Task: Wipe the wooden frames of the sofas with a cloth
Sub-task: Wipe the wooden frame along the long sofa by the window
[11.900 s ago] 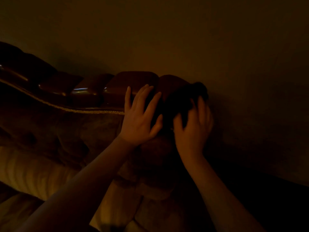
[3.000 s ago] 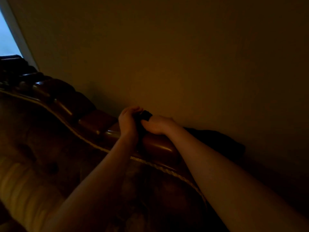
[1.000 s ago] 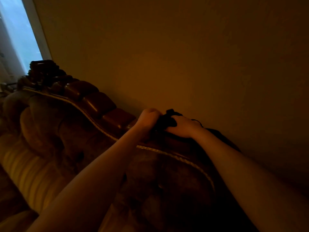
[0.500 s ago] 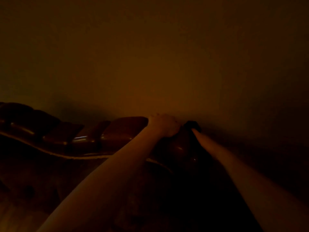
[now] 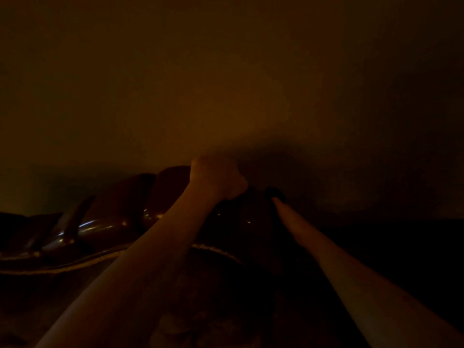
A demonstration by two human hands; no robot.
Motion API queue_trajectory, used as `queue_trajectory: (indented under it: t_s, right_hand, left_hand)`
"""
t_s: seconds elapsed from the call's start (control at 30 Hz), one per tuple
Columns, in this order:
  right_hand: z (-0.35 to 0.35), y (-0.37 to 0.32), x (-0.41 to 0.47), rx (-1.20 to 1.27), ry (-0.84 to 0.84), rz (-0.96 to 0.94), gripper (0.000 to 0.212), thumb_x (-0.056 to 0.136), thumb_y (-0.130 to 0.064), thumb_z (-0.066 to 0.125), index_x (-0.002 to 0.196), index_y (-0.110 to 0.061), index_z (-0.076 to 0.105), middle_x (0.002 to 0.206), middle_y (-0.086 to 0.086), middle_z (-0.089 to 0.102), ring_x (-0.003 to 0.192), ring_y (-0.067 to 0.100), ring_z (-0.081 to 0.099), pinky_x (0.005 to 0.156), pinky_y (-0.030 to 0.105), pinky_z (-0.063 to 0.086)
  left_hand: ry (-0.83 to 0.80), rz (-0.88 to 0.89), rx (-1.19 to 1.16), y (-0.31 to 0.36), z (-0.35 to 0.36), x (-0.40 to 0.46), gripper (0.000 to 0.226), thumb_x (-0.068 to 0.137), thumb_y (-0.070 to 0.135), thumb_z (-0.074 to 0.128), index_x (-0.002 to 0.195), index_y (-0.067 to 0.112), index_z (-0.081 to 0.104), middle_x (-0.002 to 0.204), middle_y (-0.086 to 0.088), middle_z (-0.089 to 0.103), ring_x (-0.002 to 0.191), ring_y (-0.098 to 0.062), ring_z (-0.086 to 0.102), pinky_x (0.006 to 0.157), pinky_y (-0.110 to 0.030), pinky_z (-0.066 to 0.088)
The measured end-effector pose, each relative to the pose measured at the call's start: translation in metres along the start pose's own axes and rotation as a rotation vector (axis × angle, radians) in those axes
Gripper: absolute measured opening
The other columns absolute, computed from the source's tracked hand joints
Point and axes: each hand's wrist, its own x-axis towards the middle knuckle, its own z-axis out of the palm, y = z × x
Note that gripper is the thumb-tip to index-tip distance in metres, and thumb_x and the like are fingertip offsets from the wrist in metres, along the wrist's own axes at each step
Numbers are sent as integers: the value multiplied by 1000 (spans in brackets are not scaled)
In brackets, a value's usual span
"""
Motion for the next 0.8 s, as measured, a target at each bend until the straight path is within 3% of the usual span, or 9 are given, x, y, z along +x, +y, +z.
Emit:
queue_trajectory:
  t_s: [0.1,0.2,0.27,0.33,0.47,0.53,0.6,0.7,0.8]
  right_hand:
    - [11,-33,-15,-22,-15,-231,27,97,-42,40,115,-30,56,103,-5,59,91,11,58,79,30,47]
    - [26,-50,-19,-99,18,-353,37,99,-44,33,118,-24,57,104,-2,61,95,19,60,83,37,49]
    - [27,-41,-8,-104,9,-296,49,99,-44,30,110,-8,61,99,17,63,90,35,60,82,47,50]
    - [16,-25,7,-11,-2,-173,41,99,-43,31,101,-16,62,92,6,59,81,24,58,77,38,47]
    - [-14,24,39,-71,-3,142,49,99,-43,34,144,-24,31,147,6,33,130,27,39,107,44,34]
    - [-21,45,50,-130,8,173,54,98,-44,36,148,-29,22,156,4,17,140,28,23,113,49,24]
    - [-20,51,42,-1,49,148,56,99,-44,36,149,-26,18,157,3,14,143,25,17,115,42,20]
    - [-20,65,32,274,150,195,53,101,-41,33,147,-16,25,154,6,23,140,24,25,105,32,28]
    - [-8,82,14,447,132,284,58,98,-51,34,145,-16,34,145,12,37,126,30,43,86,33,42]
  left_hand:
    - [12,-17,-19,2,-2,0,34,97,37,32,96,14,57,95,-5,58,93,-24,58,75,-35,38]
    - [17,-59,-9,6,0,-1,35,97,31,33,67,15,42,68,2,45,65,-17,50,67,-31,36]
    - [59,-50,-14,5,2,1,37,97,35,32,69,14,45,70,3,45,64,-16,46,68,-32,34]
    - [76,-14,-11,2,4,4,35,98,38,31,84,14,52,82,2,49,78,-20,52,71,-33,33]
    - [48,11,-4,0,6,7,36,98,37,30,101,16,59,84,1,51,73,-17,45,68,-33,33]
    - [65,12,22,0,6,7,34,98,37,30,89,17,56,76,4,47,68,-15,44,64,-31,33]
    - [56,8,26,0,5,5,35,98,36,30,76,17,49,70,4,44,64,-15,44,64,-31,34]
    - [50,13,13,1,3,2,37,99,35,30,76,15,50,69,1,45,64,-16,45,69,-33,35]
    - [23,-11,7,2,-1,1,35,99,36,30,72,16,42,69,1,42,65,-16,43,71,-34,35]
